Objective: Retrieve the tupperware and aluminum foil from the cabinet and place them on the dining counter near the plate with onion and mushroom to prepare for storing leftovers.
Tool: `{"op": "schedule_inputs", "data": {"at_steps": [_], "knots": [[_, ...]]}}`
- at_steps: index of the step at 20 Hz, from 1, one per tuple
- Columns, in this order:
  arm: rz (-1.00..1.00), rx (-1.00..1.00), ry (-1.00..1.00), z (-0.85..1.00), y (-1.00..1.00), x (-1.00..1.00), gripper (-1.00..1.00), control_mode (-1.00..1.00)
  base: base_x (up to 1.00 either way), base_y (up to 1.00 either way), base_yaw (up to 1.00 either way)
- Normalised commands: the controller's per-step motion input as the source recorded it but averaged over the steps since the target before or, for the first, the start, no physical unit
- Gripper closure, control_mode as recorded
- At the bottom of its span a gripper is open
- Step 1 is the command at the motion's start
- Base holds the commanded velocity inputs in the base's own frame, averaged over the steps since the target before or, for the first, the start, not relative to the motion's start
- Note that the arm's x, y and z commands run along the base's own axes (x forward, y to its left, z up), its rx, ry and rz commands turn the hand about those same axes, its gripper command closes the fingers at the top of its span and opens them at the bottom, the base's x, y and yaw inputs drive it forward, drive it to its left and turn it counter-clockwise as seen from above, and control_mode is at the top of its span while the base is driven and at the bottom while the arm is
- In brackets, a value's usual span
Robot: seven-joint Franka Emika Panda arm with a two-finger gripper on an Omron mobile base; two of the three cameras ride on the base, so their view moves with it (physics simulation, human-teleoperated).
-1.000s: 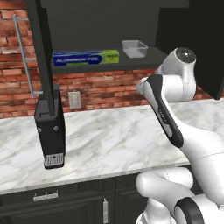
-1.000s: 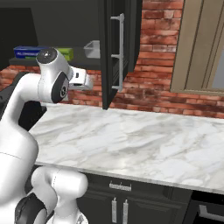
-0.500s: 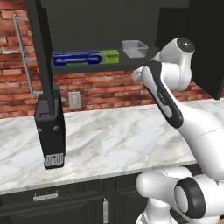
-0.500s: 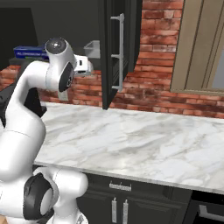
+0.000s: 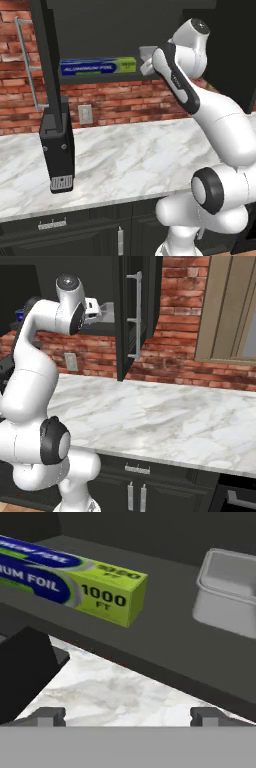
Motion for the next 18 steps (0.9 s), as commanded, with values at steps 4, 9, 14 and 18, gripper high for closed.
{"op": "schedule_inputs", "data": {"at_steps": [4,9,14,18], "knots": [[0.05,-0.11,0.05,0.15,0.30,0.39,-1.00,-1.00,0.00,0.00,0.00],[0.08,-0.07,0.01,0.00,0.07,0.31,-1.00,-1.00,0.00,0.00,0.00],[0.16,-0.01,-0.04,-0.18,0.00,0.13,-1.00,-1.00,0.00,0.00,0.00],[0.18,0.00,-0.11,-0.24,0.00,0.09,-1.00,-1.00,0.00,0.00,0.00]]}}
